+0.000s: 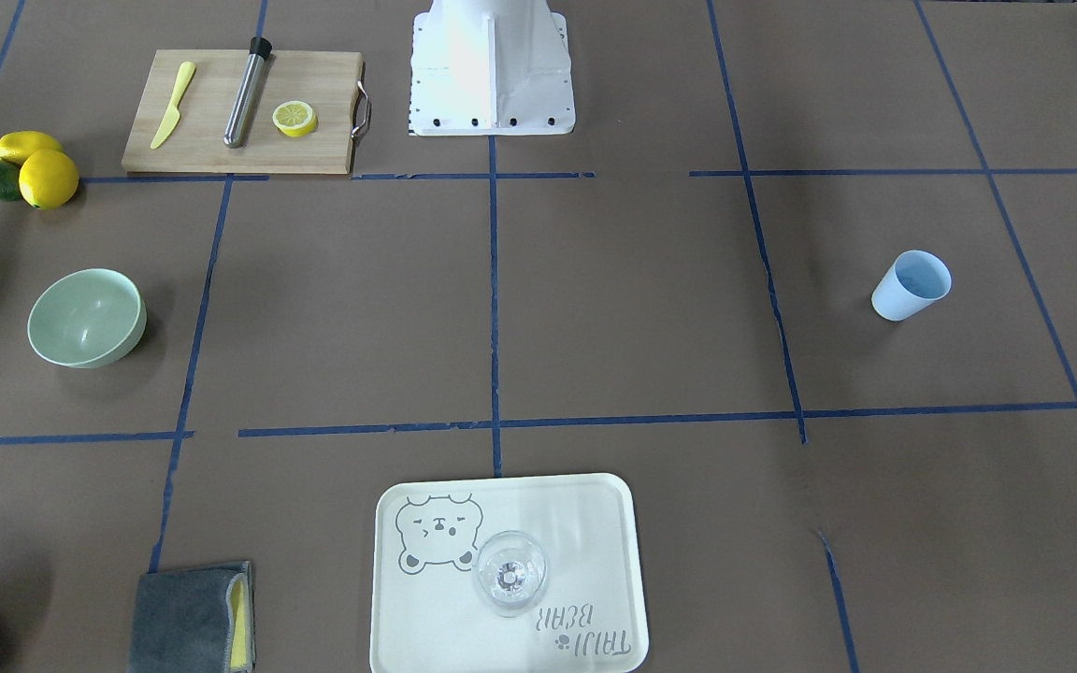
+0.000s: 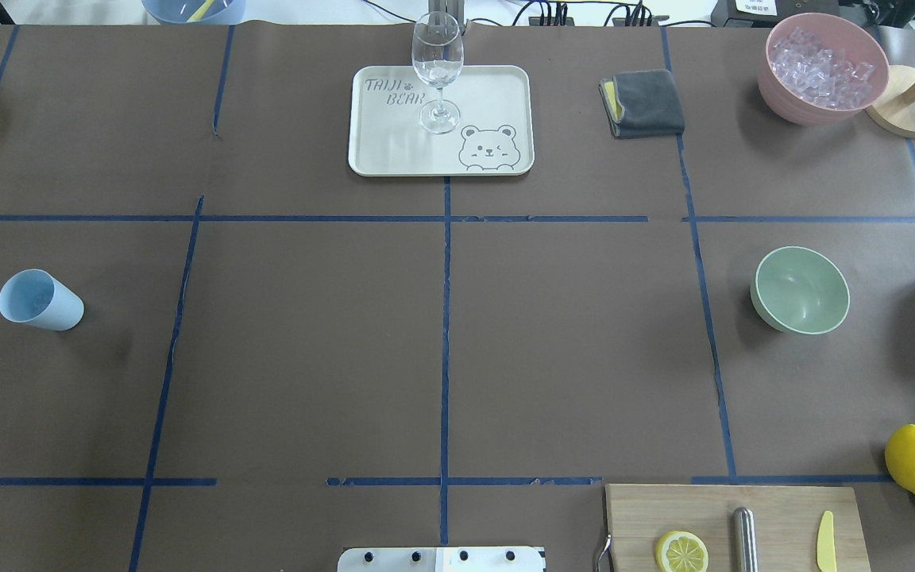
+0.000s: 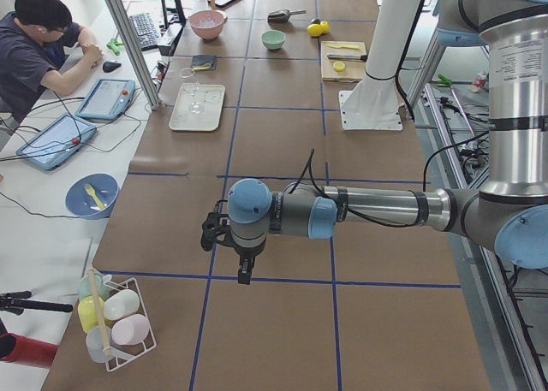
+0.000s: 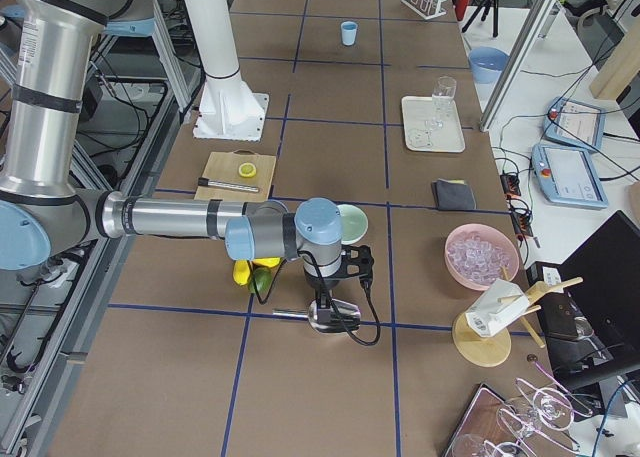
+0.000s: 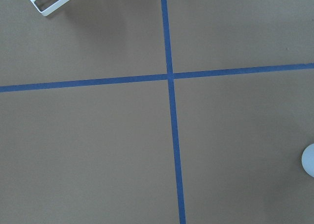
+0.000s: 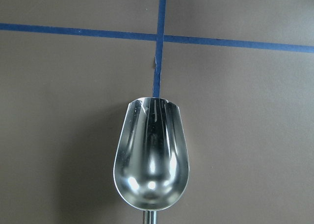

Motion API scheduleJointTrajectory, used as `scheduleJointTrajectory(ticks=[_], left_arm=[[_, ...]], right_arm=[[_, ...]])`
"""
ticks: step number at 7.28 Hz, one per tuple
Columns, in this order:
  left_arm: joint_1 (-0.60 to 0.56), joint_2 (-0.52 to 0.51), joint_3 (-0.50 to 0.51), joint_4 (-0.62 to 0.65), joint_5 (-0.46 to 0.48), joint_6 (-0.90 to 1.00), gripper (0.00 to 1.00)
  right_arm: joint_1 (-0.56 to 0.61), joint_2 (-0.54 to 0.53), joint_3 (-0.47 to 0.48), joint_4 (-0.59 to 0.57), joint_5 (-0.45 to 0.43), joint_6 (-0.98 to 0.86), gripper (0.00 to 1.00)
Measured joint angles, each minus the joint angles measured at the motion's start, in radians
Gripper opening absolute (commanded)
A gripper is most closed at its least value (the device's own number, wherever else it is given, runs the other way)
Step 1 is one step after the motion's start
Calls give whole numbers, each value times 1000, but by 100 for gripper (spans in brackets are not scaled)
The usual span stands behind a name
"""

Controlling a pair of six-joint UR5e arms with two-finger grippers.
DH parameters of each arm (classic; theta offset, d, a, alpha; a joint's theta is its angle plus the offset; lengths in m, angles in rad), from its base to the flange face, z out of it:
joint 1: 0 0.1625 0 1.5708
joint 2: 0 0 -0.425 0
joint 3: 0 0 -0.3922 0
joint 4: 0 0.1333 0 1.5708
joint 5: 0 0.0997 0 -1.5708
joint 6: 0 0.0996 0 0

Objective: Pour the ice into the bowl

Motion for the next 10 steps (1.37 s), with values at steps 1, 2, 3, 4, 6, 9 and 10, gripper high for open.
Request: scheduleJointTrajectory(ticks=[1,2,3,4,6,9,10], left_arm=[[1,-1,0,0,-1,0,100],[1,-1,0,-1,-1,0,100],[1,-1,1,-1,-1,-1,100],[0,-1,0,-1,2,-2,100],[-4,4,-15,-1,8,-4,100],[-2,-20,-37,-10,8,-5,100],[-2,-43,-39,-52,5,-6,100]], right_arm=[[0,0,-1,0,0,1,100],[0,0,-2,0,0,1,100],[-1,0,-2,0,0,1,100],[-2,1,-1,0,1,1,100],[-3,7,1,1,18,1,100],[-5,36,12,6,40,16,100],[-5,63,19,8,42,17,100]])
